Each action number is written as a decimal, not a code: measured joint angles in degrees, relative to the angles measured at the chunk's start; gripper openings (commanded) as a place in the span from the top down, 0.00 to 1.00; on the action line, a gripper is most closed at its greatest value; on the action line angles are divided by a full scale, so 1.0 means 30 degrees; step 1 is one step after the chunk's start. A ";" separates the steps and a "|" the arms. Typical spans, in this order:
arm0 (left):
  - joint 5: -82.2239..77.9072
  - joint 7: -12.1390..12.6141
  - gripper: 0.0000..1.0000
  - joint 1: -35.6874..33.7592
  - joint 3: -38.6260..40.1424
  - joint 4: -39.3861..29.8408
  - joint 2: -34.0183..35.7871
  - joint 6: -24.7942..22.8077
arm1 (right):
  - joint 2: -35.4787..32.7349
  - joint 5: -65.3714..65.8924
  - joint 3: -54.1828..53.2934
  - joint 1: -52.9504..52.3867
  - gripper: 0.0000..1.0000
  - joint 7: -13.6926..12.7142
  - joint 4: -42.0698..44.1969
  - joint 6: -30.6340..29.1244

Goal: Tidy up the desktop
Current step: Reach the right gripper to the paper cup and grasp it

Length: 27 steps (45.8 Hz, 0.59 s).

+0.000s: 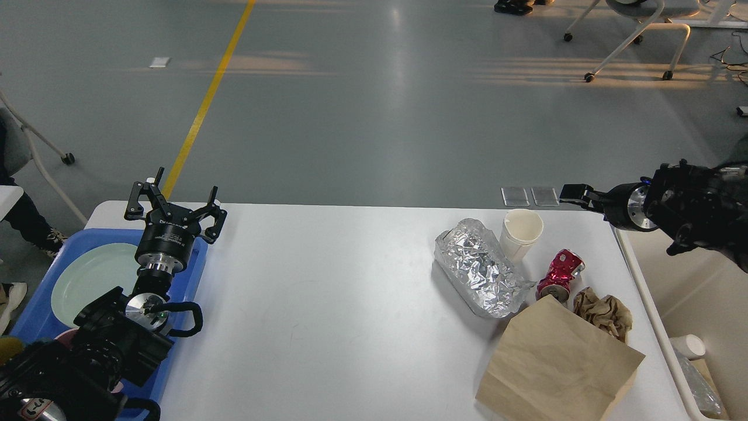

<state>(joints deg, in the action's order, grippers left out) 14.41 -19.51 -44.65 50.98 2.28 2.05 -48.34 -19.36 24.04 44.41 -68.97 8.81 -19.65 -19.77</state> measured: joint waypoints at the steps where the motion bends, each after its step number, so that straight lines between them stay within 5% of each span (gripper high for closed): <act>1: 0.0000 0.0000 0.04 0.0000 -0.0001 0.0000 0.0000 0.0000 | 0.0216 -0.0039 0.0617 -0.0302 0.00 0.0000 0.0032 -0.0002; 10: 0.0001 0.0000 0.04 0.0000 0.0000 0.0000 -0.0001 0.0000 | 0.0524 -0.0201 0.1874 -0.2260 0.00 -0.0007 -0.0571 -0.1256; 22: 0.0000 0.0000 0.04 0.0000 0.0000 0.0000 -0.0008 0.0000 | 0.0165 -0.0106 0.1985 -0.5063 0.00 0.0009 -0.3593 -0.8410; 27: 0.0000 0.0000 0.04 0.0000 0.0000 0.0001 -0.0007 0.0000 | 0.0134 -0.0102 0.2244 -0.6138 0.00 0.0020 -0.3986 -0.9883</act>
<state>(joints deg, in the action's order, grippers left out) 14.41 -19.51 -44.65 50.98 2.28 2.03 -48.34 -18.96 23.73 51.14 -87.39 8.87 -31.61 -49.42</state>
